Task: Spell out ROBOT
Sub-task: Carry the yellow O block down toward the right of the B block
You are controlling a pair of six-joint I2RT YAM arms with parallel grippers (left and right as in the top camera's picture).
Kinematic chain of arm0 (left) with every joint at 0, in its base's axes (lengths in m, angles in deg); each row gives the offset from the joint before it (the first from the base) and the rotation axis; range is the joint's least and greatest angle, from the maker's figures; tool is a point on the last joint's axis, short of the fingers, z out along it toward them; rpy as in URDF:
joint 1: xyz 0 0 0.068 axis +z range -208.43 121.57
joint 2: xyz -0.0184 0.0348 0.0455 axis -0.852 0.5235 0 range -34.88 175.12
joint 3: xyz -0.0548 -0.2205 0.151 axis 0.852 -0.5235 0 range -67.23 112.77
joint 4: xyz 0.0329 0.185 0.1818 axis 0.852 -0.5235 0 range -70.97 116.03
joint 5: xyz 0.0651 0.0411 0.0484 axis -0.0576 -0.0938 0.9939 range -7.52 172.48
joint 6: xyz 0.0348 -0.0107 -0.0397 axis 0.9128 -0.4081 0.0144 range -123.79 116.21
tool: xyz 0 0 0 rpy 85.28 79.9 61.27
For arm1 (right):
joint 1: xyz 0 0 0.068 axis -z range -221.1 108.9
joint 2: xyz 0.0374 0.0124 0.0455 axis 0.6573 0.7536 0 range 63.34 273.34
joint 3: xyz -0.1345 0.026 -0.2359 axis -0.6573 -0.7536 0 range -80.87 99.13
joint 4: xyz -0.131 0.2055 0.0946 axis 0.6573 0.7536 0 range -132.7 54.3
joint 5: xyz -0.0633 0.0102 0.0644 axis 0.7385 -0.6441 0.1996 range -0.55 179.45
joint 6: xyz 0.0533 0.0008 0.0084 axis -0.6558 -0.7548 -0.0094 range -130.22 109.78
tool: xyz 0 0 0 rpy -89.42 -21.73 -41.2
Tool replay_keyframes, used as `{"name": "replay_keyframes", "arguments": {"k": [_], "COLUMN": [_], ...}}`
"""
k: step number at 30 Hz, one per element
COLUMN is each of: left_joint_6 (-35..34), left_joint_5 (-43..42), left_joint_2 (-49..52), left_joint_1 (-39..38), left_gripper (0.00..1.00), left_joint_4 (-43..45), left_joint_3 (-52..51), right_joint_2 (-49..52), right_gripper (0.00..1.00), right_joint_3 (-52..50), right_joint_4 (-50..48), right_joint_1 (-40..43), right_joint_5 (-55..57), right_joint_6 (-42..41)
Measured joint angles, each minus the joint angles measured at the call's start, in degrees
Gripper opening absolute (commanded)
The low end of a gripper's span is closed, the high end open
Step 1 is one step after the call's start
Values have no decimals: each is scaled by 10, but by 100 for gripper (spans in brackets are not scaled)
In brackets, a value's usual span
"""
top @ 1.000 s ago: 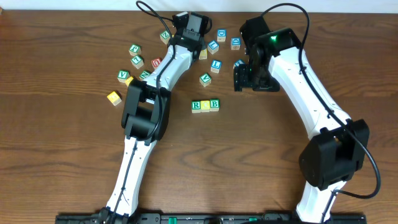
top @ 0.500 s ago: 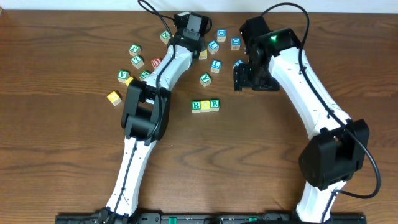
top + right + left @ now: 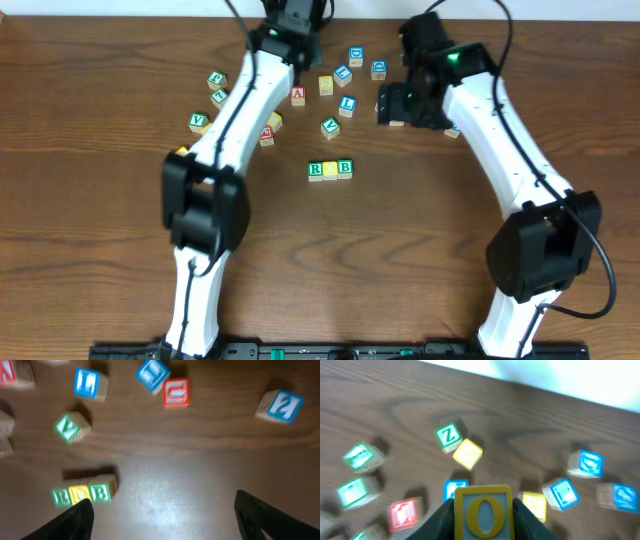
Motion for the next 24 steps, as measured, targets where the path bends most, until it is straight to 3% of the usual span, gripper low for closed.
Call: {"name": "replay_keyframes", "arguments": {"k": [6,13,24], "left_joint_6": [2,2,2], "left_joint_5": [-82,-149,-169], "left_joint_2": [-87,-103,-103], "left_joint_1": [-1,-30,-116], "left_gripper": [32,32,32], "left_joint_4": [-132,-258,-299], "left_joint_3": [0,0,-33], "right_joint_2": [0,0,0], "right_gripper": [86,85,85], "right_joint_3": [2,5,5], "right_joint_4": [-30,-56,-57], "right_joint_1": [68,151,191], "right_joint_5": [-31,-100,-149], "right_joint_6": [1,7,30]}}
